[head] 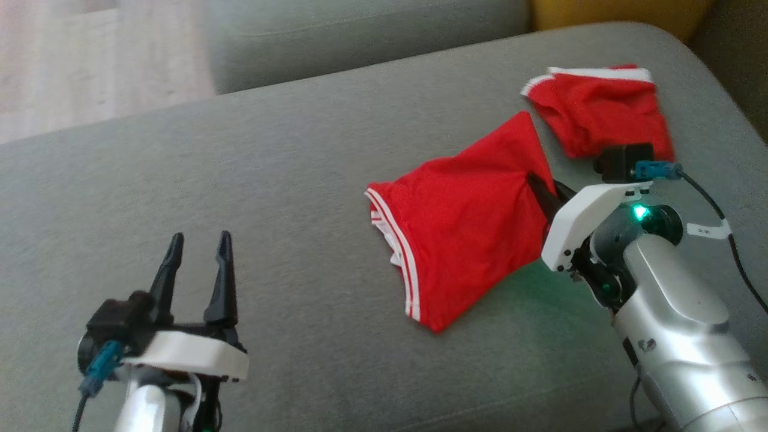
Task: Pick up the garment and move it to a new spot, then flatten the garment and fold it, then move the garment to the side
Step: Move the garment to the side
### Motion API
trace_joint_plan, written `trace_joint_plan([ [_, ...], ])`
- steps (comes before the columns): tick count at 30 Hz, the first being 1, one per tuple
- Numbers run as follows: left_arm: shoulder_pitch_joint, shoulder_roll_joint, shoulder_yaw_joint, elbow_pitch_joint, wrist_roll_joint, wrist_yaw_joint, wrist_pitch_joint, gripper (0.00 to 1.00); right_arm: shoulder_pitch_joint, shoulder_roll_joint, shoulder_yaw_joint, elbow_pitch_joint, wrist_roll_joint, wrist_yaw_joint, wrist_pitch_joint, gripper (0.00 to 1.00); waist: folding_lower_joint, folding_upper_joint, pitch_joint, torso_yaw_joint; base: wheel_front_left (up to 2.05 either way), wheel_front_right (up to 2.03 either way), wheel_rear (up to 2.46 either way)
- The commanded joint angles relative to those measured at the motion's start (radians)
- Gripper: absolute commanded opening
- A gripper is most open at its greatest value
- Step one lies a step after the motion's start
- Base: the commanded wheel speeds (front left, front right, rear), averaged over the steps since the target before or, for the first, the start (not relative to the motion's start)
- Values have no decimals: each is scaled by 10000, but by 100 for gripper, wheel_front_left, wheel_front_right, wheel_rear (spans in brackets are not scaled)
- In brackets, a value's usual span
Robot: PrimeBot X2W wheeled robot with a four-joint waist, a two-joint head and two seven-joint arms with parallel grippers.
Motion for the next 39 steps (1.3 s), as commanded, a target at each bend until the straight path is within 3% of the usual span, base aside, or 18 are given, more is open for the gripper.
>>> trace_joint_plan([
  [1,-600,17,125,-264,76,-49,-122,100,-478,-41,76,-447,77,-7,-207,0,0,0,242,-784,0,0,0],
  [9,-997,17,-105,-258,158,-143,-122,100,-518,-113,-8,-740,255,-7,-483,0,0,0,720,-1661,0,0,0],
  [21,-1990,370,-361,-76,550,-340,-122,100,-2956,-251,-73,-286,501,-7,-812,0,0,0,2793,-1173,0,0,0],
  [29,-2647,604,-581,105,655,-412,-122,100,-4931,-1321,-423,808,389,-7,-756,0,0,0,3848,-787,0,0,0],
  [35,-2839,735,-667,151,710,-425,-122,100,-5592,-2344,-1077,1525,243,-7,-904,0,0,0,4331,-742,0,0,0],
  [39,-2969,806,-720,142,738,-421,-110,100,-5799,-2618,-1368,2055,-30,-7,-871,0,0,0,4691,-756,0,0,0],
])
